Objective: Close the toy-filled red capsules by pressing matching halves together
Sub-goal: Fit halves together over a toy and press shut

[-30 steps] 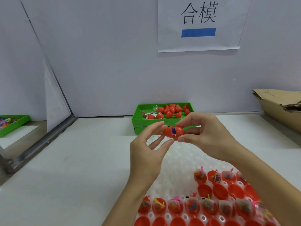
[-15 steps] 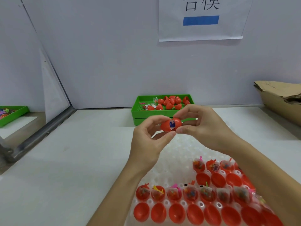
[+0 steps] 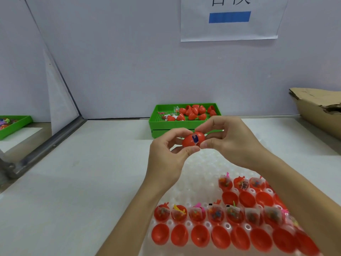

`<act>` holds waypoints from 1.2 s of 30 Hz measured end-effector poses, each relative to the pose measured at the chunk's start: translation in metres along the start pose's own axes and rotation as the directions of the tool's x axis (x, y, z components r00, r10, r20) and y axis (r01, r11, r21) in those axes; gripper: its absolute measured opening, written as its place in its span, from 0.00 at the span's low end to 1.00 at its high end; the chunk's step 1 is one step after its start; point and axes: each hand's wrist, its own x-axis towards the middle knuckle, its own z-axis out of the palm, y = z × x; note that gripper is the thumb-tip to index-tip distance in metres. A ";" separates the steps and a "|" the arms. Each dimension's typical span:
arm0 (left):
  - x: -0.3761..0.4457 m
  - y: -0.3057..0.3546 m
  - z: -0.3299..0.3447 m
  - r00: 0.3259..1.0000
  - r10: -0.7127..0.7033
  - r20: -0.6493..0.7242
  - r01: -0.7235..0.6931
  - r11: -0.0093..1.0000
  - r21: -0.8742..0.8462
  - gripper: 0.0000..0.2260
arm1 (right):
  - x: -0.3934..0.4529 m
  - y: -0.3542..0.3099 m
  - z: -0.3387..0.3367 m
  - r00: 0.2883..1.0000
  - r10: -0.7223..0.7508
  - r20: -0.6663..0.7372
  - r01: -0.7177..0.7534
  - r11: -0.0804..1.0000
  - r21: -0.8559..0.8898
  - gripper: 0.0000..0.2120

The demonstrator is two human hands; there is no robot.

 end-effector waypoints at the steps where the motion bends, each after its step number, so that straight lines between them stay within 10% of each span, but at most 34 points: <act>1: 0.000 0.000 0.000 1.000 0.002 -0.004 -0.002 1.000 0.014 0.13 | 0.000 0.000 0.000 1.000 0.001 0.000 -0.001 1.000 0.000 0.14; 36: 0.001 -0.005 -0.002 0.997 0.001 -0.075 -0.004 0.999 -0.036 0.15 | -0.002 0.003 0.003 0.993 -0.112 -0.044 0.112 0.994 -0.009 0.15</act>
